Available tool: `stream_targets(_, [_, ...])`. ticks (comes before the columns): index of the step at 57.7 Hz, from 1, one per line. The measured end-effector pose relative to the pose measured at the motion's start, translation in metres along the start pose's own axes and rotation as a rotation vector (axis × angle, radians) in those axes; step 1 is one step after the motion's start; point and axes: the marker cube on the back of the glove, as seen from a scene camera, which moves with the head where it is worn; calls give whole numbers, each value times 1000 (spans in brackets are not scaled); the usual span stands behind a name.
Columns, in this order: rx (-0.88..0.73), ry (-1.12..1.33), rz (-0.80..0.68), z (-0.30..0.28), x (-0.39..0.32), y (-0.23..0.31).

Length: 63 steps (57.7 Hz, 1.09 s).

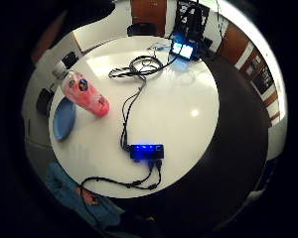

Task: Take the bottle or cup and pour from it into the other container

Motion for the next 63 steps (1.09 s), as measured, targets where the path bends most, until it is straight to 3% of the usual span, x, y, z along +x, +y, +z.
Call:
stream_targets(28, [34, -213, 92, 15, 41, -6])
stream_targets(63, [-59, -426, 72, 114, 20, -41])
